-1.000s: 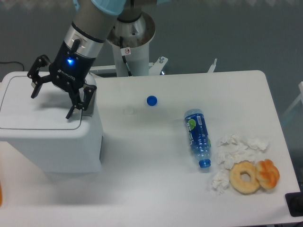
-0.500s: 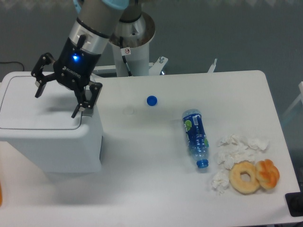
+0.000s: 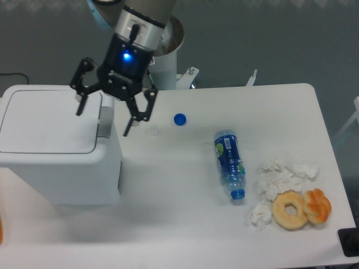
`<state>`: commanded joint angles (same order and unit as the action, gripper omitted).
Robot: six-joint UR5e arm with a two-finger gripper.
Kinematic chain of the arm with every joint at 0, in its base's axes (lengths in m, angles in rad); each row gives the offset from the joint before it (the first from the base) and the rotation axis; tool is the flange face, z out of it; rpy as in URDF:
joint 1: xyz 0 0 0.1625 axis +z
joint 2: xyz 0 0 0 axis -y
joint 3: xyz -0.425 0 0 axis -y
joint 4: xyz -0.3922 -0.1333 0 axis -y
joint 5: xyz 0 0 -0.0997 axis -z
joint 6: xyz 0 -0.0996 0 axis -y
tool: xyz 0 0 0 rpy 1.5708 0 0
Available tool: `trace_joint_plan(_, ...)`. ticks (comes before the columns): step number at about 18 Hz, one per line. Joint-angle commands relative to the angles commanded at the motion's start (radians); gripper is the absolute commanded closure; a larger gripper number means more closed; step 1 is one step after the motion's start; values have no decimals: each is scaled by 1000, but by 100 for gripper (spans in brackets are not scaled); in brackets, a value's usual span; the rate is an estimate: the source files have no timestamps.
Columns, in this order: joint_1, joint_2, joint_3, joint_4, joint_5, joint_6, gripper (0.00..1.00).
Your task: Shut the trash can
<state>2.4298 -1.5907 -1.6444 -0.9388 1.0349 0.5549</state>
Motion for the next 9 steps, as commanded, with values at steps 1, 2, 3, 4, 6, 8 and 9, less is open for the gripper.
trace_joint_plan(1,-2,-2,0,-2,40,49,0)
trace_joint_plan(2,0,0,-3,-3,71,101,0)
trace_joint_plan(3,2,2,-3,-3,100,150,0)
trace_joint_plan(4,2,9,-5,-5,137,192,0)
trace_joint_plan(6,0,17,-9,-8,233,269,0)
trace_joint_plan(8,-5,21,-12,-9,336,350,0)
trace_joint_plan(9,-6,26,-14,-9,373,390,0)
